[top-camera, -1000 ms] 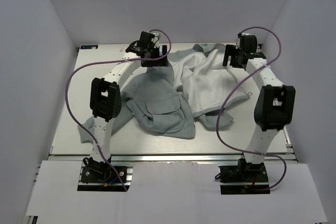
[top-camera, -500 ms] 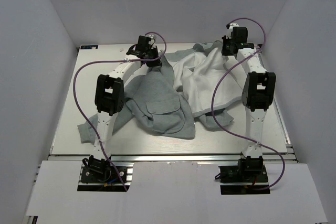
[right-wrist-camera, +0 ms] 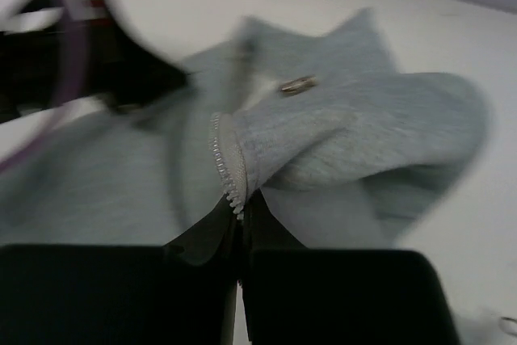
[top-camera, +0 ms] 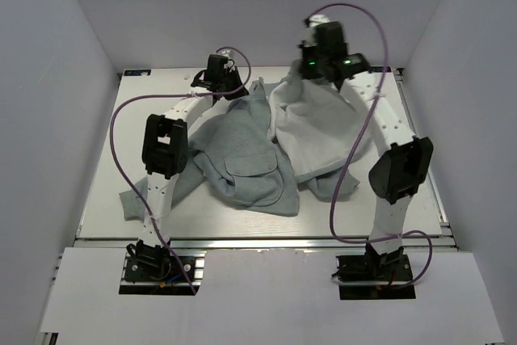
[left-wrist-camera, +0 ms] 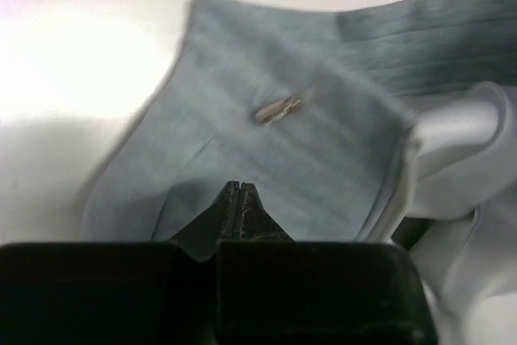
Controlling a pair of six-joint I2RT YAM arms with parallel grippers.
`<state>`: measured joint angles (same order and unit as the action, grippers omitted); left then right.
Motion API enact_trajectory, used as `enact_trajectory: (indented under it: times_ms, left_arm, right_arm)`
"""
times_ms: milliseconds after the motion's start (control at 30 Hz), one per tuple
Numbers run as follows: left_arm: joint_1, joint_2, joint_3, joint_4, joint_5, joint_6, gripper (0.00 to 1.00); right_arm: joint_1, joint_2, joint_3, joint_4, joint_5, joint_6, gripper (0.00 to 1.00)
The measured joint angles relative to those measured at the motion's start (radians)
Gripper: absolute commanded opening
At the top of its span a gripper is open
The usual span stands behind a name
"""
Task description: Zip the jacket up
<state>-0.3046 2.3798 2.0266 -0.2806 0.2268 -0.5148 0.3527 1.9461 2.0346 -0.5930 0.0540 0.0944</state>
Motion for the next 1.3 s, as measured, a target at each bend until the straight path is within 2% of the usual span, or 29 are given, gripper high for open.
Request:
enact_trajectory:
  times_ms: [33, 67, 100, 133, 167, 233, 267, 300, 333, 367, 467, 500, 633, 700, 800, 867, 1000, 1100, 1200, 1300]
  left_arm:
    - [0.003, -0.024, -0.043, -0.006, 0.003, -0.012, 0.05]
    - [0.007, -0.056, -0.090, -0.013, 0.003, -0.024, 0.11]
    - [0.014, -0.096, -0.149, -0.029, 0.002, -0.040, 0.18]
    - [0.022, -0.140, -0.205, -0.044, 0.002, -0.051, 0.32]
    - [0.030, -0.200, -0.284, -0.041, -0.006, -0.064, 0.59]
    - [0.049, -0.335, -0.422, -0.082, -0.037, -0.089, 0.64]
    - [0.059, -0.407, -0.482, -0.094, -0.062, -0.099, 0.71]
    - [0.068, -0.471, -0.521, -0.116, -0.089, -0.102, 0.76]
    - [0.077, -0.543, -0.555, -0.139, -0.120, -0.107, 0.85]
    - [0.084, -0.595, -0.571, -0.151, -0.148, -0.109, 0.88]
    - [0.101, -0.733, -0.588, -0.187, -0.227, -0.112, 0.93]
    - [0.102, -0.762, -0.588, -0.192, -0.241, -0.111, 0.97]
    - [0.099, -0.815, -0.615, -0.196, -0.220, -0.097, 0.98]
    - [0.097, -0.816, -0.644, -0.187, -0.172, -0.092, 0.98]
    - [0.070, -0.789, -0.671, -0.181, -0.111, -0.087, 0.98]
    - [0.024, -0.752, -0.663, -0.169, -0.090, -0.082, 0.98]
    - [-0.104, -0.610, -0.544, -0.153, -0.027, -0.071, 0.98]
    - [-0.173, -0.493, -0.456, -0.123, 0.028, -0.073, 0.97]
    - [-0.197, -0.365, -0.354, -0.135, 0.056, -0.082, 0.88]
    - [-0.191, -0.238, -0.243, -0.164, 0.067, -0.088, 0.79]
  right_arm:
    - [0.073, -0.010, 0.010, -0.011, 0.003, 0.042, 0.00]
    - [0.134, -0.012, 0.012, -0.014, -0.010, 0.085, 0.08]
    - [0.194, -0.011, 0.003, -0.012, -0.040, 0.131, 0.10]
    - [0.237, -0.008, -0.014, -0.008, -0.068, 0.171, 0.15]
    - [0.274, -0.004, -0.040, -0.002, -0.109, 0.208, 0.27]
    - [0.313, 0.025, -0.070, -0.004, -0.188, 0.265, 0.45]
    - [0.322, 0.048, -0.070, -0.007, -0.222, 0.278, 0.64]
    - [0.324, 0.069, -0.070, -0.008, -0.255, 0.287, 0.72]
    - [0.324, 0.082, -0.074, -0.011, -0.284, 0.287, 0.83]
    - [0.322, 0.085, -0.084, -0.010, -0.304, 0.288, 0.89]
    - [0.312, 0.013, -0.182, 0.004, -0.325, 0.256, 0.90]
    - [0.309, -0.039, -0.237, 0.003, -0.314, 0.243, 0.89]
    - [0.283, -0.343, -0.489, 0.016, -0.241, 0.215, 0.89]
    - [0.230, -0.518, -0.621, 0.035, -0.218, 0.217, 0.89]
    - [0.020, -0.710, -0.793, 0.058, -0.207, 0.236, 0.89]
    - [-0.129, -0.765, -0.901, 0.061, -0.170, 0.254, 0.89]
    - [-0.300, -0.771, -1.077, 0.047, -0.110, 0.291, 0.89]
    - [-0.409, -0.745, -1.150, 0.069, -0.140, 0.308, 0.89]
    - [-0.476, -0.664, -1.156, 0.161, -0.192, 0.279, 0.89]
    - [-0.476, -0.549, -1.129, 0.235, -0.266, 0.224, 0.89]
